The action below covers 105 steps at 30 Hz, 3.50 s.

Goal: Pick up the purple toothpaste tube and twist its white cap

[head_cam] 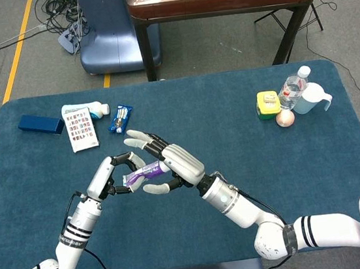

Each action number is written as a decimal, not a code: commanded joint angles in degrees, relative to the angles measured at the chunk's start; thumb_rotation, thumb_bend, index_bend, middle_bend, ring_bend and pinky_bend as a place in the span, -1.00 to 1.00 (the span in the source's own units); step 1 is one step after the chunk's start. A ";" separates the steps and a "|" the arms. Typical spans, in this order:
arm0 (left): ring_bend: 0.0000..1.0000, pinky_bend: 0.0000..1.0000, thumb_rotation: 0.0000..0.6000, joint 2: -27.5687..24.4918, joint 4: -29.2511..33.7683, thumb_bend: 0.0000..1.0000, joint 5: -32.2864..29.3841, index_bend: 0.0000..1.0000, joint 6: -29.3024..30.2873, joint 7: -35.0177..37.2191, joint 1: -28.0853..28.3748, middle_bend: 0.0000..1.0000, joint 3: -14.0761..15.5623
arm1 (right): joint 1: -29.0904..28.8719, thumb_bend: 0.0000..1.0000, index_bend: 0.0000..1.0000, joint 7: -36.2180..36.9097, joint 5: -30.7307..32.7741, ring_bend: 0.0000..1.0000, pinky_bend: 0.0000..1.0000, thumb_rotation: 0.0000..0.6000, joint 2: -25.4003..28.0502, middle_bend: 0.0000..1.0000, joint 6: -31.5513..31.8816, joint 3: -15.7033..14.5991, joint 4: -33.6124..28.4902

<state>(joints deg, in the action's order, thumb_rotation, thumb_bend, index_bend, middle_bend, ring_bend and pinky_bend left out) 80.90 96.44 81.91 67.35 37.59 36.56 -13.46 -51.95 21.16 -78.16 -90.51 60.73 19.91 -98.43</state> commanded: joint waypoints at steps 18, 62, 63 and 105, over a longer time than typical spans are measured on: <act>0.12 -0.06 1.00 -0.38 0.33 -0.01 -1.58 0.34 -1.02 2.78 -0.04 0.64 -1.28 | 0.37 -0.97 -1.00 5.59 -2.72 -1.00 -1.00 -0.61 -5.61 -1.00 4.62 0.78 5.30; -0.01 -0.06 1.00 6.44 -20.59 -0.02 4.00 0.19 -11.66 -20.18 4.71 0.46 8.81 | 11.03 -0.97 -1.00 -5.32 -2.73 -1.00 -1.00 -0.61 20.89 -1.00 2.74 -5.40 -5.37; -0.02 -0.06 1.00 6.80 -21.10 -0.02 3.93 0.17 -11.82 -20.62 4.72 0.44 9.02 | 11.36 -0.97 -1.00 -5.06 -2.75 -1.00 -1.00 -0.61 21.11 -1.00 2.84 -5.59 -5.22; -0.43 -0.30 1.00 -10.42 -3.27 -0.02 -4.75 -0.37 16.77 -43.45 -19.15 -0.22 11.08 | 39.35 -0.75 -1.00 -23.73 -3.09 -1.00 -1.00 0.44 28.33 -0.99 26.00 -19.64 -2.39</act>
<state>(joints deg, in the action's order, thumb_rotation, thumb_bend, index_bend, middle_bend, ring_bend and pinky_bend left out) 71.10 92.23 76.31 83.01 -4.84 18.38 -3.15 -14.46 -1.94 -81.07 -61.90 84.96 1.32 -101.08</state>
